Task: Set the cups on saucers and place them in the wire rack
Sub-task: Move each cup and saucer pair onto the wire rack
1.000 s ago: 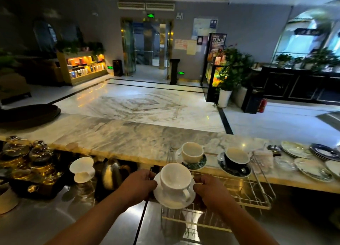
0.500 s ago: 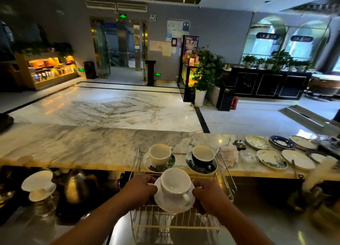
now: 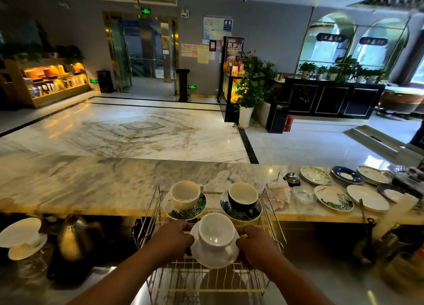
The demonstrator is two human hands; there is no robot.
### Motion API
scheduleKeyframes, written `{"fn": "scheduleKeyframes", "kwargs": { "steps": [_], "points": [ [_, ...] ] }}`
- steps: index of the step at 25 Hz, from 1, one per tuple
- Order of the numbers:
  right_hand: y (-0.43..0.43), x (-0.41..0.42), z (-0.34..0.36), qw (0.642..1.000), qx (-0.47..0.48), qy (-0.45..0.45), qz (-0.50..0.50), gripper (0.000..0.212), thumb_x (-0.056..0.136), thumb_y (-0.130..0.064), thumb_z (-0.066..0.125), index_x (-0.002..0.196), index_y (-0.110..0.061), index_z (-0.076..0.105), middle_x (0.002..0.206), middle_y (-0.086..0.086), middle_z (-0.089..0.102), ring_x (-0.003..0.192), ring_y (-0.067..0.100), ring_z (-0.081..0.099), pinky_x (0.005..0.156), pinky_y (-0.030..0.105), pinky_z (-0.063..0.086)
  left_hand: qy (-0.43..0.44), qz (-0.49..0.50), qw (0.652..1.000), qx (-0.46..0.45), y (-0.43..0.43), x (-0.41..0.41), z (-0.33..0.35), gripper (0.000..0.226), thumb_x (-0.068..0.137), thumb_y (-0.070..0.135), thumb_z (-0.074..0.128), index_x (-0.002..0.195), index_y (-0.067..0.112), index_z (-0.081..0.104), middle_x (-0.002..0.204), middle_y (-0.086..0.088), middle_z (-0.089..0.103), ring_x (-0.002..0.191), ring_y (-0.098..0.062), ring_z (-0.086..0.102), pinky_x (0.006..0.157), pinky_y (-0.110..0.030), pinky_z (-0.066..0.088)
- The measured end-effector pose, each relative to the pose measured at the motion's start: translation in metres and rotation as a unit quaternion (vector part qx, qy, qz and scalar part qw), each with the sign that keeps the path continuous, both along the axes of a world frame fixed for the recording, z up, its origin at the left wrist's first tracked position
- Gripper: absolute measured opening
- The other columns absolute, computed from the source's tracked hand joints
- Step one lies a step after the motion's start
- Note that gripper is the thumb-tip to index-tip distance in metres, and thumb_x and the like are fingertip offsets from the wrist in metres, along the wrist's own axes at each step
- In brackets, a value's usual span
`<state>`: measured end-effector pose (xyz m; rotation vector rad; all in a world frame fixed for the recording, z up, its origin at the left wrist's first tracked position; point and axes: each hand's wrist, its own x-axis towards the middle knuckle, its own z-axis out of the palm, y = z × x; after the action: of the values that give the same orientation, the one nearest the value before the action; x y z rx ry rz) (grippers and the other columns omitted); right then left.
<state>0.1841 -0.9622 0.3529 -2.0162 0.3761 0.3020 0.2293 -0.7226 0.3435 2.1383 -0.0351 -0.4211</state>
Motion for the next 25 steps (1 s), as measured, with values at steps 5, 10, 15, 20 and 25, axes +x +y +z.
{"fn": "scheduleKeyframes", "kwargs": {
  "steps": [5, 10, 15, 20, 25],
  "points": [
    [-0.006, 0.016, -0.009, 1.0, -0.018, 0.006, 0.018, 0.029, 0.097, -0.005, 0.055, 0.122, -0.017, 0.064, 0.085, 0.012, 0.073, 0.049, 0.008, 0.067, 0.042, 0.019, 0.048, 0.009, 0.002, 1.0, 0.006, -0.007, 0.016, -0.008, 0.024, 0.087, 0.007, 0.067, 0.098, 0.028, 0.064, 0.091, -0.002, 0.074, 0.064, -0.007, 0.075, 0.047, -0.018, 0.054],
    [-0.01, 0.033, -0.015, 0.999, -0.017, 0.006, 0.033, 0.031, 0.096, -0.003, 0.054, 0.122, -0.015, 0.065, 0.087, 0.015, 0.074, 0.051, 0.012, 0.069, 0.046, 0.024, 0.052, -0.005, -0.007, 0.999, 0.053, -0.009, 0.03, -0.019, 0.031, 0.085, 0.018, 0.069, 0.115, 0.026, 0.064, 0.092, 0.006, 0.074, 0.064, -0.005, 0.074, 0.048, -0.018, 0.052],
    [-0.014, 0.042, -0.025, 0.998, -0.033, 0.014, 0.055, 0.033, 0.097, -0.006, 0.053, 0.127, -0.017, 0.061, 0.074, 0.012, 0.073, 0.048, 0.014, 0.064, 0.044, 0.027, 0.051, -0.012, -0.008, 0.997, 0.08, -0.008, 0.038, -0.031, 0.034, 0.083, 0.025, 0.07, 0.116, 0.031, 0.065, 0.096, 0.007, 0.075, 0.073, -0.005, 0.075, 0.063, -0.028, 0.061],
    [-0.015, 0.046, -0.029, 0.997, -0.031, 0.02, 0.065, 0.035, 0.099, -0.007, 0.052, 0.133, -0.016, 0.058, 0.081, 0.018, 0.075, 0.049, 0.015, 0.063, 0.045, 0.029, 0.053, -0.012, -0.006, 0.997, 0.076, -0.005, 0.039, -0.038, 0.034, 0.083, 0.02, 0.068, 0.116, 0.026, 0.068, 0.092, 0.006, 0.075, 0.072, -0.006, 0.075, 0.068, -0.03, 0.063],
    [-0.013, 0.048, -0.036, 0.997, -0.043, 0.009, 0.06, 0.035, 0.1, -0.009, 0.053, 0.133, -0.021, 0.059, 0.083, 0.014, 0.076, 0.049, 0.012, 0.063, 0.045, 0.026, 0.052, -0.028, -0.006, 0.998, 0.059, -0.006, 0.036, -0.038, 0.039, 0.088, 0.014, 0.066, 0.126, 0.021, 0.067, 0.1, 0.006, 0.074, 0.075, -0.005, 0.074, 0.06, -0.02, 0.058]
  ]
}}
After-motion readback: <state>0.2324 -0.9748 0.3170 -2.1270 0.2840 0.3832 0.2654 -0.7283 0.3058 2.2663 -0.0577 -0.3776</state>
